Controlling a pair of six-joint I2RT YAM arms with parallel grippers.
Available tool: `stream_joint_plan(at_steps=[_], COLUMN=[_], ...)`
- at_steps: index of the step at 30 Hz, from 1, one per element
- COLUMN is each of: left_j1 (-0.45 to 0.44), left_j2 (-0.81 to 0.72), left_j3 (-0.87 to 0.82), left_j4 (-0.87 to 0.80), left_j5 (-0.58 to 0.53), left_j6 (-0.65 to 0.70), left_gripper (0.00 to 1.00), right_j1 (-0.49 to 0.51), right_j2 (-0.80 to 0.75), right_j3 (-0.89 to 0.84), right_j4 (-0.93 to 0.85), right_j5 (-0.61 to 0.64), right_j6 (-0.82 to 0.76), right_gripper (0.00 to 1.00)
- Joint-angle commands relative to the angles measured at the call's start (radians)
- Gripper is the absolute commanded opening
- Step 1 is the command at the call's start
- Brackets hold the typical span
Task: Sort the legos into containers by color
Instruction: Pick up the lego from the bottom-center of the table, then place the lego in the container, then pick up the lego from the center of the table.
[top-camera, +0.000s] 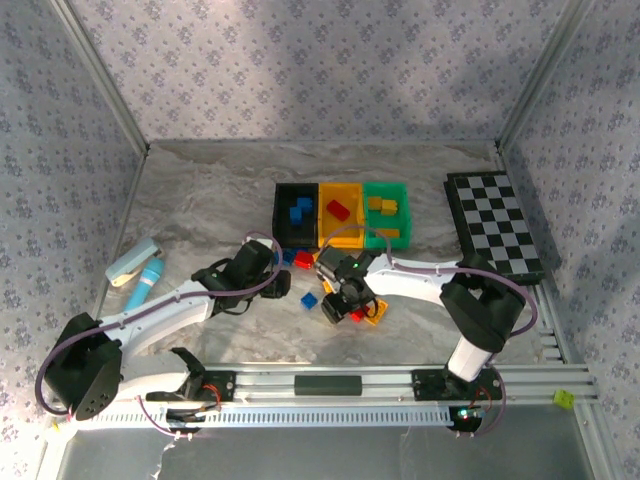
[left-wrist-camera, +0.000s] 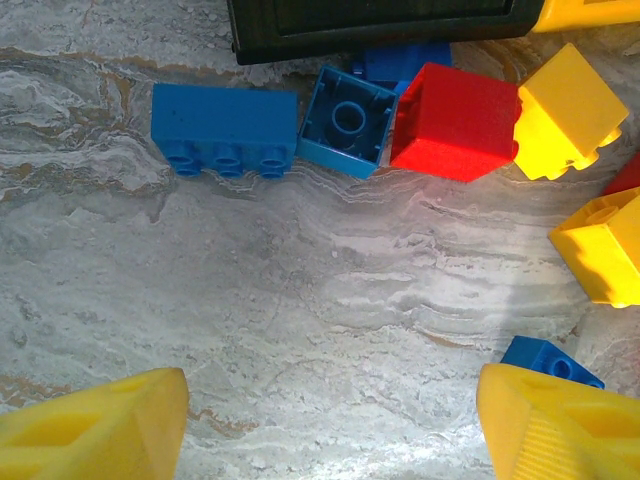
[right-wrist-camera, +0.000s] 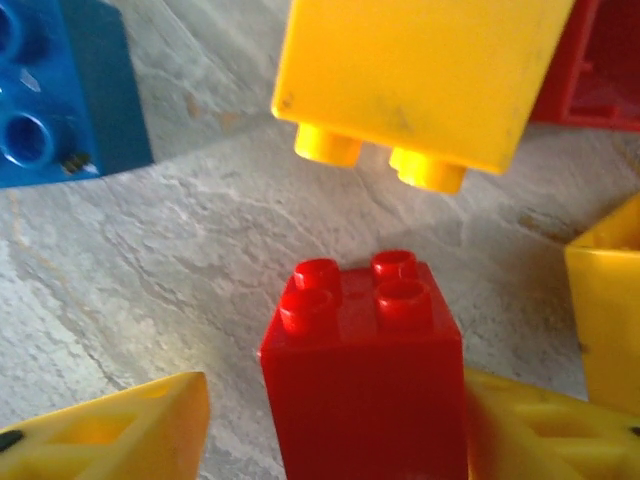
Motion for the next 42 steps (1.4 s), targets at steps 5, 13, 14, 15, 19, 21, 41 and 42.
stream_joint_plan(at_steps=[5, 13, 14, 15, 19, 21, 41, 42], left_j1=[-0.003, -0.004, -0.004, -0.004, -0.005, -0.008, -0.043, -0.051], left_j2=[-0.014, -0.038, -0.035, -0.032, -0.032, -0.042, 0.075, 0.106], left_j3=[-0.002, -0.029, -0.029, -0.029, -0.032, -0.030, 0.059, 0.081], left_j4=[0.015, 0.015, 0.013, 0.008, 0.008, -0.003, 0.031, 0.033], left_j5=[-0.001, 0.013, 0.021, 0.026, 0.048, 0.053, 0.145, 0.152], left_j6=[-0.015, -0.029, -0.030, -0.033, -0.043, -0.050, -0.043, -0.038], left_gripper=[0.75, 0.75, 0.75, 0.75, 0.75, 0.75, 0.77, 0.77], right_j1=[0.011, -0.070, -0.106, -0.138, -0.229, -0.270, -0.257, -0.256], right_j2=[-0.015, -0.109, -0.111, -0.105, -0.043, 0.019, -0.136, -0.174], right_j3=[0.011, 0.114, 0.143, 0.174, 0.296, 0.358, 0.153, 0.110], right_j4=[-0.019, -0.020, -0.019, -0.018, 0.032, 0.047, 0.082, 0.084], right_j5=[0.026, 0.026, 0.023, 0.026, 0.086, 0.091, 0.139, 0.135], right_j6=[0.025, -0.034, -0.042, -0.039, -0.005, 0.016, 0.117, 0.129], right_gripper=[0.37, 0.35, 0.35, 0.36, 0.36, 0.37, 0.64, 0.64])
